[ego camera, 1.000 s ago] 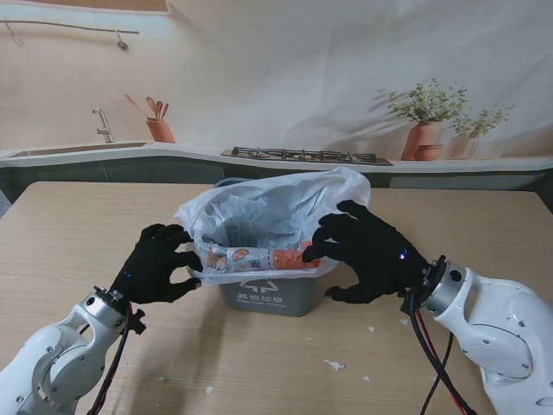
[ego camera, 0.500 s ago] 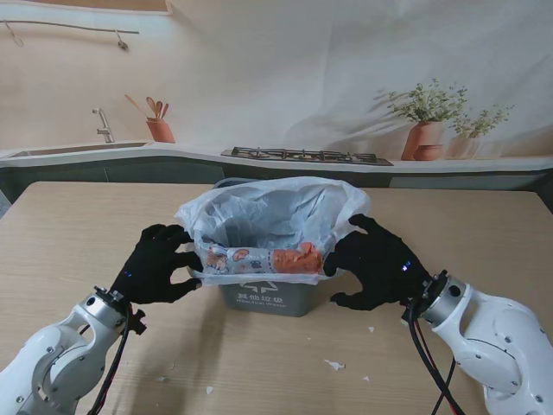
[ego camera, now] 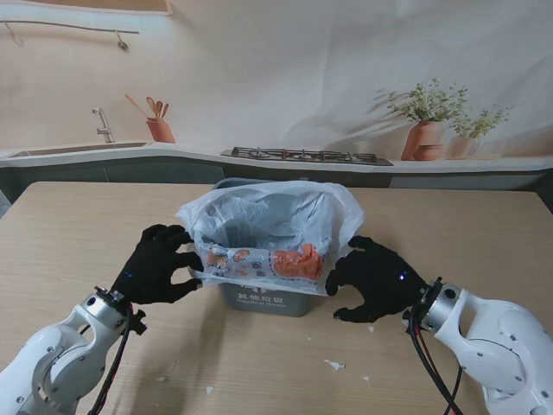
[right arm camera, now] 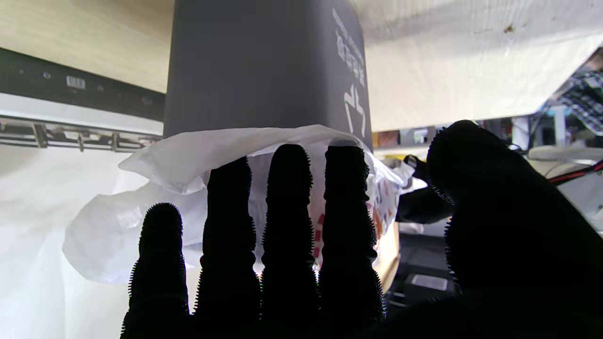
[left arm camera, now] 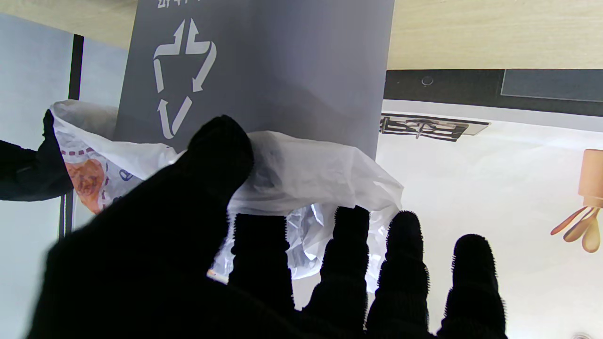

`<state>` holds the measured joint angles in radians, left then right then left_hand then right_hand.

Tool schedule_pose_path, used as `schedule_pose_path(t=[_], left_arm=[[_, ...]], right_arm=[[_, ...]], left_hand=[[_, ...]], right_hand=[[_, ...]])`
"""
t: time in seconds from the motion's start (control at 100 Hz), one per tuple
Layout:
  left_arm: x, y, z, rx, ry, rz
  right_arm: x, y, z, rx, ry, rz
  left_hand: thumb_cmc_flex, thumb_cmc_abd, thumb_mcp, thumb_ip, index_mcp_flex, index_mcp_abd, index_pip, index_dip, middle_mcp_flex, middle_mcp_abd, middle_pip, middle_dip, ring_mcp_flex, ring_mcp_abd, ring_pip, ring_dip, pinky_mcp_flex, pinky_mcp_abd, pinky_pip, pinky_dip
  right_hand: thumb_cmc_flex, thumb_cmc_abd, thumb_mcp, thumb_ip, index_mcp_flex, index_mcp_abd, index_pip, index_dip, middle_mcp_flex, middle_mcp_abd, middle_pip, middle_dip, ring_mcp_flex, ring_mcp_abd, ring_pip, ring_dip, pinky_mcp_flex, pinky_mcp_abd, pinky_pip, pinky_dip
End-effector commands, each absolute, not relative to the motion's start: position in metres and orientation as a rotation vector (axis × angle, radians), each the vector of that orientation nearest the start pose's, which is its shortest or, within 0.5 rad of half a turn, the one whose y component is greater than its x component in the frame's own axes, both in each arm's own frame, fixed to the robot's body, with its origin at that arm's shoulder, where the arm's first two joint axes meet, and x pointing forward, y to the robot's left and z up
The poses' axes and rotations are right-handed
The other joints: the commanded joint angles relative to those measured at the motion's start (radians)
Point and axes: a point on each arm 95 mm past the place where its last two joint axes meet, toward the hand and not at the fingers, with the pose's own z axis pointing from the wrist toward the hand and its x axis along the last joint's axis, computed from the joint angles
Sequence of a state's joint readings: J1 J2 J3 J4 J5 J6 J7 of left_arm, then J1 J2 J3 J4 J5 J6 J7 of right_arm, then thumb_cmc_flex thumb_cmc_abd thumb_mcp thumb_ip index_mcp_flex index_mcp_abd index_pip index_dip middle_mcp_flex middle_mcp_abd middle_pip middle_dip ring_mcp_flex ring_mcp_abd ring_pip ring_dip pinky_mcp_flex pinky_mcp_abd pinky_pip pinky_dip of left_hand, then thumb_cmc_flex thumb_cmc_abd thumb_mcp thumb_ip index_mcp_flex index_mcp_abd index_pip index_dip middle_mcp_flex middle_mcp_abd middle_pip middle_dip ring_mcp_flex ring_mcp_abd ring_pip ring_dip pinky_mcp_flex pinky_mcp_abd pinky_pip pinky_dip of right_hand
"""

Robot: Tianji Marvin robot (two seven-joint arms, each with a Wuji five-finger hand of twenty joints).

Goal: Fit the garbage bag over the bin

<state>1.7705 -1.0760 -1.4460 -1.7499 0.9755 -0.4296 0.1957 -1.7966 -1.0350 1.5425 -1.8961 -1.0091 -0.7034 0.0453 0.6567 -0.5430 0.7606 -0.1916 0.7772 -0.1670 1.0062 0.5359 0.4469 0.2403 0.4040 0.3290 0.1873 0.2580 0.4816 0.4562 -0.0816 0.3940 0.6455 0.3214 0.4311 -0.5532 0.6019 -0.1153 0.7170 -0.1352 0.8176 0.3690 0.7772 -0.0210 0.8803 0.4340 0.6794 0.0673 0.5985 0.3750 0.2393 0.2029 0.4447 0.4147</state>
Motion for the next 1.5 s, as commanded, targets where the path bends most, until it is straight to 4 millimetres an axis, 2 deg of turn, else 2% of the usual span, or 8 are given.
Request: schedule_pose_path(t=[0.0, 0.31, 0.49, 0.7, 0.93, 1.19, 1.36, 1.49], left_arm=[[0.35, 0.028, -0.285, -0.947, 1.457, -1.852], [0.35, 0.028, -0.285, -0.946, 1.456, -1.852], [0.35, 0.027, -0.285, -0.946, 1.46, -1.853], [0.35, 0.025, -0.285, -0.944, 1.466, -1.857], [0.35, 0.025, -0.286, -0.94, 1.471, -1.853], [0.35, 0.025, -0.286, -0.942, 1.468, -1.852], [0.351, 0.025, -0.286, -0.946, 1.469, -1.851], [0.351, 0.025, -0.286, -0.949, 1.47, -1.85]], right_arm=[[0.331, -0.024, -0.251, 0.681, 1.845, 1.828], [0.32, -0.036, -0.239, 0.924, 1.451, 2.154], [0.319, -0.04, -0.226, 0.937, 1.076, 2.216], [0.342, -0.028, -0.216, 0.946, 1.114, 2.065], [0.382, -0.018, -0.211, 1.023, 1.113, 1.972], [0.418, -0.014, -0.212, 1.073, 1.187, 1.881], [0.435, -0.015, -0.218, 1.056, 1.214, 1.823], [0.447, -0.017, -0.222, 1.04, 1.194, 1.798]], left_hand=[[-0.003, -0.016, 0.024, -0.038, 0.038, -0.019, 0.031, 0.008, -0.016, 0.027, -0.008, -0.013, -0.018, 0.003, 0.009, 0.013, -0.017, 0.026, -0.009, -0.009], [-0.003, -0.017, 0.024, -0.038, 0.037, -0.023, 0.031, 0.007, -0.016, 0.025, -0.008, -0.013, -0.018, 0.004, 0.009, 0.013, -0.017, 0.026, -0.009, -0.009], [-0.003, -0.017, 0.024, -0.038, 0.036, -0.023, 0.03, 0.008, -0.015, 0.024, -0.008, -0.013, -0.017, 0.003, 0.009, 0.013, -0.017, 0.026, -0.009, -0.009], [-0.003, -0.017, 0.024, -0.038, 0.037, -0.022, 0.031, 0.008, -0.016, 0.024, -0.008, -0.013, -0.018, 0.004, 0.009, 0.013, -0.017, 0.026, -0.009, -0.009], [-0.003, -0.017, 0.024, -0.038, 0.036, -0.023, 0.03, 0.007, -0.016, 0.025, -0.008, -0.013, -0.018, 0.003, 0.009, 0.013, -0.017, 0.026, -0.009, -0.009], [-0.002, -0.017, 0.024, -0.038, 0.036, -0.022, 0.03, 0.007, -0.016, 0.023, -0.007, -0.013, -0.018, 0.003, 0.009, 0.013, -0.017, 0.026, -0.01, -0.01], [-0.003, -0.017, 0.024, -0.039, 0.036, -0.023, 0.031, 0.007, -0.017, 0.022, -0.007, -0.013, -0.017, 0.003, 0.009, 0.013, -0.017, 0.026, -0.01, -0.01], [-0.001, -0.017, 0.024, -0.038, 0.036, -0.02, 0.03, 0.007, -0.017, 0.023, -0.007, -0.013, -0.018, 0.003, 0.009, 0.013, -0.017, 0.026, -0.01, -0.01]], right_hand=[[-0.029, 0.022, -0.019, 0.045, -0.018, -0.017, -0.003, 0.015, -0.04, -0.006, -0.015, -0.012, -0.035, 0.02, -0.012, -0.005, -0.031, 0.024, 0.011, -0.023], [-0.151, 0.03, 0.041, 0.04, -0.125, -0.07, -0.035, 0.01, -0.204, 0.018, -0.002, 0.001, -0.16, 0.043, 0.0, 0.009, -0.091, 0.025, 0.013, -0.018], [-0.151, 0.029, 0.045, 0.035, -0.065, 0.009, 0.011, 0.057, -0.188, 0.063, 0.036, 0.012, -0.162, 0.075, 0.046, 0.03, -0.041, 0.04, 0.021, 0.019], [-0.254, 0.117, 0.037, 0.031, -0.348, 0.24, -0.068, 0.018, -0.484, 0.113, 0.06, -0.001, -0.384, 0.056, 0.041, 0.026, -0.16, -0.015, -0.034, 0.133], [-0.268, 0.136, 0.034, 0.031, -0.494, 0.292, -0.088, -0.025, -0.621, 0.126, 0.026, -0.03, -0.475, 0.038, 0.032, 0.019, -0.202, -0.044, -0.049, 0.179], [-0.276, 0.106, 0.047, 0.032, -0.452, 0.289, -0.071, -0.036, -0.604, 0.132, 0.055, -0.023, -0.448, 0.048, 0.045, 0.02, -0.195, -0.033, -0.052, 0.195], [-0.211, 0.107, 0.034, 0.03, -0.397, 0.26, -0.034, -0.027, -0.54, 0.131, 0.089, -0.01, -0.405, 0.064, 0.076, 0.035, -0.17, -0.02, -0.059, 0.196], [0.033, 0.228, -0.157, 0.056, -0.291, 0.138, 0.048, 0.046, -0.409, 0.122, 0.13, 0.023, -0.317, 0.085, 0.135, 0.068, -0.109, 0.002, -0.062, 0.187]])
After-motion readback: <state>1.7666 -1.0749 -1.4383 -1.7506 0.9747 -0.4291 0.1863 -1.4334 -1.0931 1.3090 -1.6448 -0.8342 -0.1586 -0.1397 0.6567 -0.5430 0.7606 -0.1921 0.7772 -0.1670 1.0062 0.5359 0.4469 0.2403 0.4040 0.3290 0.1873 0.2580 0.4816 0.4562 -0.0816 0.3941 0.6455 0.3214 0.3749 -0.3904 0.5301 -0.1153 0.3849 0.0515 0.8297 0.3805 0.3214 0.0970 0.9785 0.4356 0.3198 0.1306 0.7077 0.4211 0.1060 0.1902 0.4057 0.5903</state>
